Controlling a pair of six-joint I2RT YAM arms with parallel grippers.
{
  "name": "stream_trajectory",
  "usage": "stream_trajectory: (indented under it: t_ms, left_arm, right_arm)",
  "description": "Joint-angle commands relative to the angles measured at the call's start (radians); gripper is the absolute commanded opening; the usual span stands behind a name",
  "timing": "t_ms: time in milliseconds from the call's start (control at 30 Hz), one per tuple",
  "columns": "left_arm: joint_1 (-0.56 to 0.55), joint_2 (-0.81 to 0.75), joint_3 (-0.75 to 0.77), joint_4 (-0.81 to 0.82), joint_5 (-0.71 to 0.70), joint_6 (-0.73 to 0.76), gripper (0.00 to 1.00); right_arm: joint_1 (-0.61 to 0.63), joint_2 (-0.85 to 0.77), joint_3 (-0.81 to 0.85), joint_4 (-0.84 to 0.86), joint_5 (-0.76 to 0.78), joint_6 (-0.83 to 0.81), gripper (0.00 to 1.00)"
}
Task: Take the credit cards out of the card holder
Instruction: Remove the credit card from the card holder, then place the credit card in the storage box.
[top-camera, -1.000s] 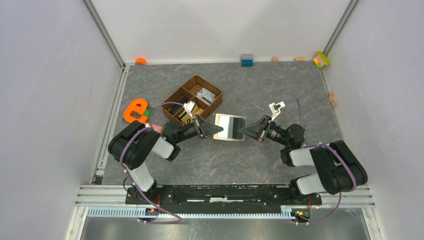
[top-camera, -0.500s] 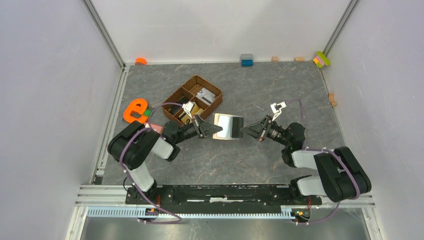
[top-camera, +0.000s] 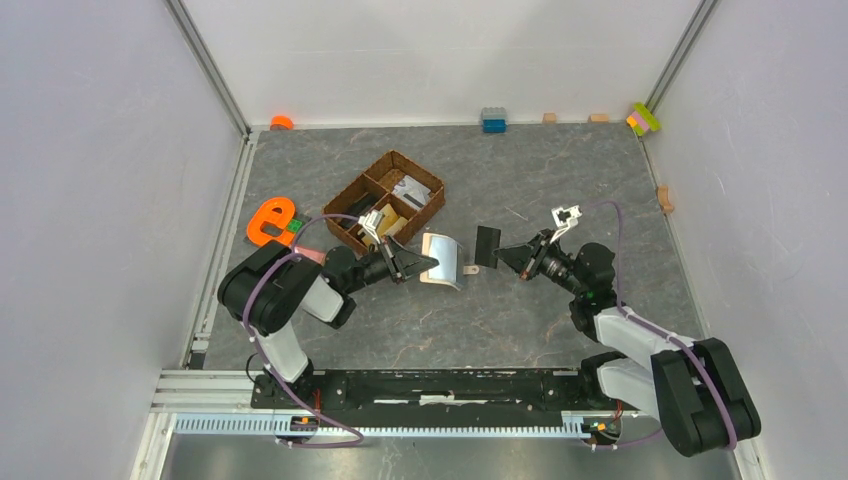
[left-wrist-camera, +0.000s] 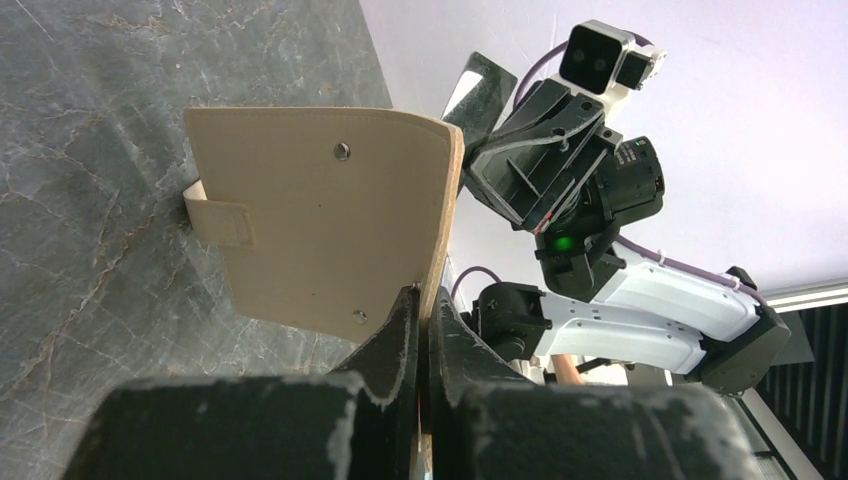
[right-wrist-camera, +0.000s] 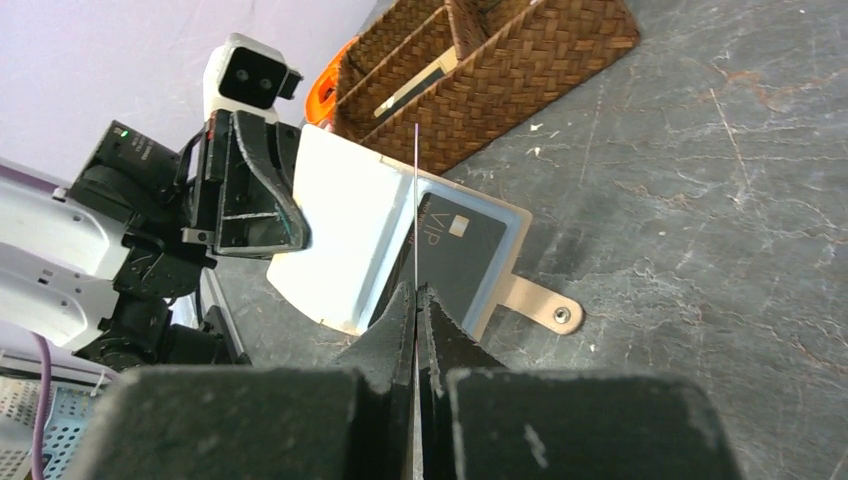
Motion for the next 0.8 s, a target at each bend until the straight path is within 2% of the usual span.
stream_trajectory:
  t_ms: [0,167,267,533,667,767]
  left_arm:
    - [0.006,0.005,-0.006,0.030,-0.026,0.051,0.02]
    - [0.002,0.005,-0.037,0.011,-0.057,0.078,0.02]
    - [-0.008,-0.042,-0.057,-0.073,-0.094,0.130,0.02]
    - [-0.068,-0.222,-0.100,-0.391,-0.243,0.278,0.02]
    - [-0.095,-0.342,-0.116,-0.596,-0.327,0.333,0.02]
    - [-0.134,-0.473,-0.144,-0.758,-0.469,0.379,0.02]
  right_arm:
    - [0.009,-0.012,0.050,-0.038,0.035,-0.037,0.00]
    - [0.084,-0.010,0.103,-0.081,0.075,-0.052,0.00]
    - [0.160,-0.003,0.167,-0.144,0.130,-0.083,0.00]
    - [0.310,0.074,0.327,-0.209,0.252,-0.104,0.00]
    - [0.365,0.181,0.386,-0.120,0.266,-0.038,0.00]
    - [0.395,0.254,0.439,-0.071,0.276,0.003,0.00]
